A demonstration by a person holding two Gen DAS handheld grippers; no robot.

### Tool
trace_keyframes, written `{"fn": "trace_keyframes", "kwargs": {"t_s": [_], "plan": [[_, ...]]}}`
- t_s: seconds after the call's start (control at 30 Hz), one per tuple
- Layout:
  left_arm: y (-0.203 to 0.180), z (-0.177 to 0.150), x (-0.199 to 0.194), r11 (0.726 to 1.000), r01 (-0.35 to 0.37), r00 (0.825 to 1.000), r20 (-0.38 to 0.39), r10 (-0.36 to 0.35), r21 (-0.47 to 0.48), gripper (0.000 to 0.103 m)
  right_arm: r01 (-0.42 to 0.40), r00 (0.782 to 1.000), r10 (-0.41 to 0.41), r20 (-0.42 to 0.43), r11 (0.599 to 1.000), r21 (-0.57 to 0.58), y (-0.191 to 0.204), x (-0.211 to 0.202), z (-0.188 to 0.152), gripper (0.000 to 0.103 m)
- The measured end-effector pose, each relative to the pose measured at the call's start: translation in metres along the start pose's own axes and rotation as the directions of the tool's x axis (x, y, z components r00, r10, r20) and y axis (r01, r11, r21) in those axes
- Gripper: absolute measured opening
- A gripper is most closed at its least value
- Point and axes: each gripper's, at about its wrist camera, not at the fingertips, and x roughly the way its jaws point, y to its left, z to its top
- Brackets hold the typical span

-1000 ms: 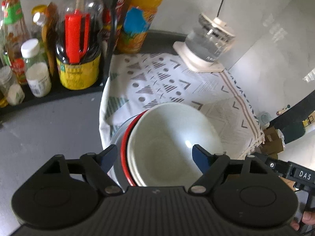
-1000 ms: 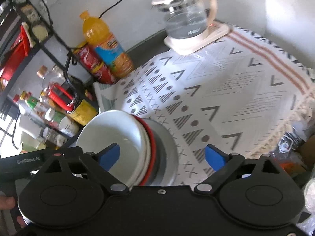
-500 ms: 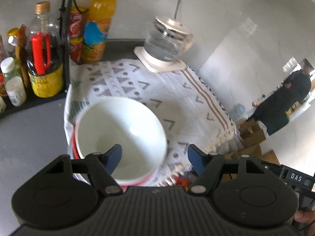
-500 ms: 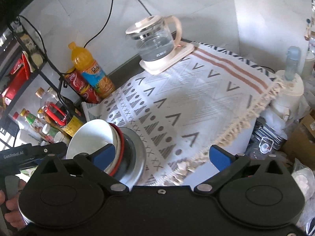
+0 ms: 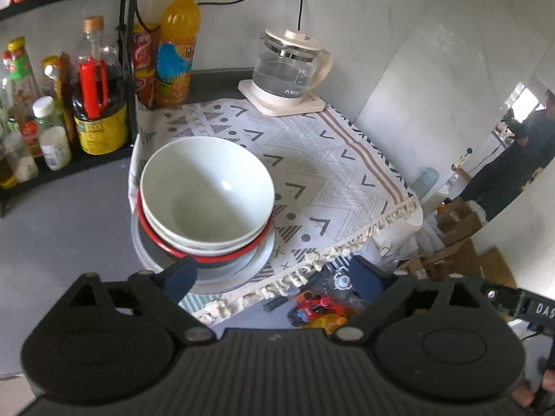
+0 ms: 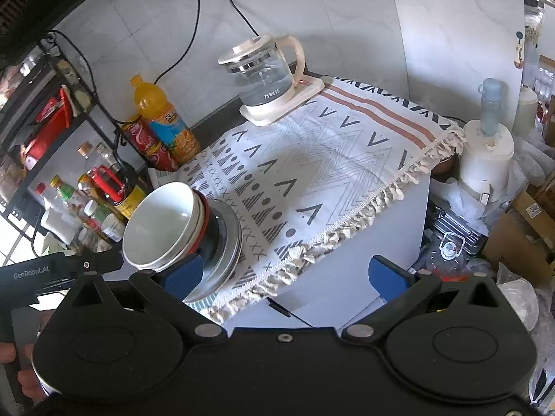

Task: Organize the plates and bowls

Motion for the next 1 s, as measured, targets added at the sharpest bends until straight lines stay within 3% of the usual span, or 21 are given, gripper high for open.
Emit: {"fn": "trace_keyframes", "kwargs": {"t_s": [0.13,0.43,1.0], "plan": [[-0.003,-0.015,-0.012,1.000,-0.007,1.000,0.009,0.007,0.010,0.103,0.010,1.000,-0.010,0.019,1.000,-0.020,0.000,-0.012,-0.010,0.103],[-0.016,-0.053,-0.030,0.993,-0.051,0.996,0.078,0.043,0.103,0.103,0.024,0.998,-0.020,0.055,0.997,-0.080,0.002,-0.035,-0.040,0.103],[-0.022,-0.090,-0.048,0.992,-0.028,0.996,0.082,0.018,0.121,0.103,0.028,0.997,-0.019,0.071,0.992,-0.121,-0.001,-0.059,-0.070,0.103]]}}
